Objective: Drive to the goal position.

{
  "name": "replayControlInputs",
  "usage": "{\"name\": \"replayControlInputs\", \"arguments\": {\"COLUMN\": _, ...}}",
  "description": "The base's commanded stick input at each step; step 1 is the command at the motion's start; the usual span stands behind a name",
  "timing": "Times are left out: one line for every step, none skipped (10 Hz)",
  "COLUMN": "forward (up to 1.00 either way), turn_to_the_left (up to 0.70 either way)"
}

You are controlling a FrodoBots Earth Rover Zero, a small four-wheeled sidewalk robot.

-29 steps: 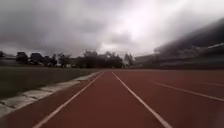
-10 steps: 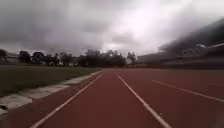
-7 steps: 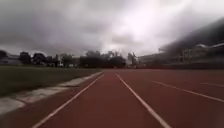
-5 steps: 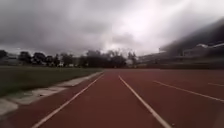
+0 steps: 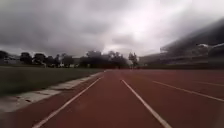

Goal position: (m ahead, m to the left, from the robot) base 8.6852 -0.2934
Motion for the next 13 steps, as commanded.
{"name": "replayControlInputs", "arguments": {"forward": 0.70, "turn_to_the_left": 0.00}}
{"name": "replayControlInputs", "arguments": {"forward": 0.70, "turn_to_the_left": 0.00}}
{"name": "replayControlInputs", "arguments": {"forward": 0.70, "turn_to_the_left": 0.00}}
{"name": "replayControlInputs", "arguments": {"forward": 0.70, "turn_to_the_left": 0.00}}
{"name": "replayControlInputs", "arguments": {"forward": 0.70, "turn_to_the_left": 0.00}}
{"name": "replayControlInputs", "arguments": {"forward": 0.70, "turn_to_the_left": 0.00}}
{"name": "replayControlInputs", "arguments": {"forward": 0.70, "turn_to_the_left": 0.00}}
{"name": "replayControlInputs", "arguments": {"forward": 0.70, "turn_to_the_left": 0.00}}
{"name": "replayControlInputs", "arguments": {"forward": 0.70, "turn_to_the_left": 0.00}}
{"name": "replayControlInputs", "arguments": {"forward": 0.70, "turn_to_the_left": 0.00}}
{"name": "replayControlInputs", "arguments": {"forward": 0.70, "turn_to_the_left": 0.00}}
{"name": "replayControlInputs", "arguments": {"forward": 0.70, "turn_to_the_left": 0.00}}
{"name": "replayControlInputs", "arguments": {"forward": 0.70, "turn_to_the_left": 0.00}}
